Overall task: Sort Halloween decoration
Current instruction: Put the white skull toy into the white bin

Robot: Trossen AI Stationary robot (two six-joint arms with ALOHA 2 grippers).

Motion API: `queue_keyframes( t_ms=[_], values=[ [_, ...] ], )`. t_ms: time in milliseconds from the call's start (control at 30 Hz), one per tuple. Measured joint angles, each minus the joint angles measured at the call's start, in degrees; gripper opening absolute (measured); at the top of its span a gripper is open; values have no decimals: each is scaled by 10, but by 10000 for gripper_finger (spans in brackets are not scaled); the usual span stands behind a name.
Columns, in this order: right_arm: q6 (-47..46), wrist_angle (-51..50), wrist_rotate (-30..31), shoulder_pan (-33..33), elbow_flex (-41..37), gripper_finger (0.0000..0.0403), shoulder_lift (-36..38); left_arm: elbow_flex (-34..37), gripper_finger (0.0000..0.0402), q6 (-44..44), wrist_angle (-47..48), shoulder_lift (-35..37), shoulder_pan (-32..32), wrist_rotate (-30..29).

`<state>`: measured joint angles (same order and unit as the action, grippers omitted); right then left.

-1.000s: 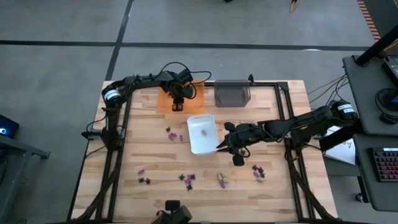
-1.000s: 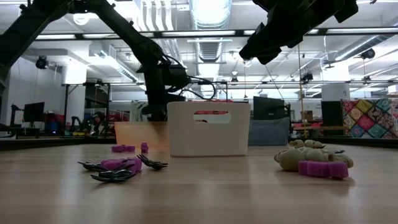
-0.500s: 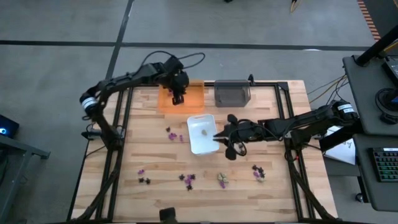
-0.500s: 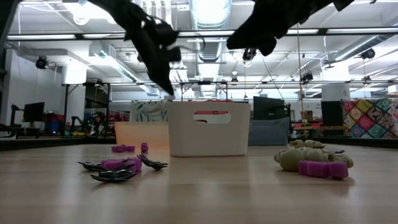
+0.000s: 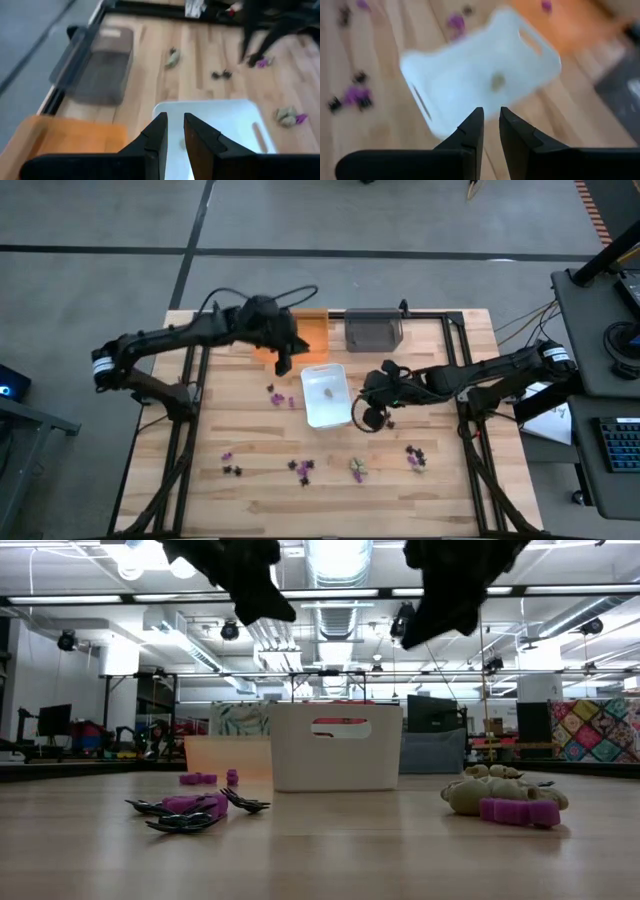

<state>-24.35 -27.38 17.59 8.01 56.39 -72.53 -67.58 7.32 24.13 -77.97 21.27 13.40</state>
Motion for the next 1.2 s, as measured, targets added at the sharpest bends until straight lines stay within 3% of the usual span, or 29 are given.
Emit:
queue_keyframes(
  t_ms=[100, 233, 433, 667, 933, 1200],
  values=[
    [-53, -76, -6, 0, 4, 52, 0, 45, 45, -25, -47, 31, -45, -66],
    [-111, -141, -59, 0, 3, 52, 0, 106, 44, -56, -123, 62, -108, -155],
    [-148, -161, -137, 25, -1, 52, 0, 163, 44, -70, -210, 78, -187, -179],
    [-146, -150, -146, 95, -4, 52, 0, 168, 44, -84, -225, 63, -255, -234],
    [-152, -82, -64, 176, -24, 52, 0, 168, 44, -84, -249, 55, -311, -266],
    [-151, 25, 34, 223, -51, 52, -15, 168, 44, -84, -251, 55, -320, -270]
  ],
)
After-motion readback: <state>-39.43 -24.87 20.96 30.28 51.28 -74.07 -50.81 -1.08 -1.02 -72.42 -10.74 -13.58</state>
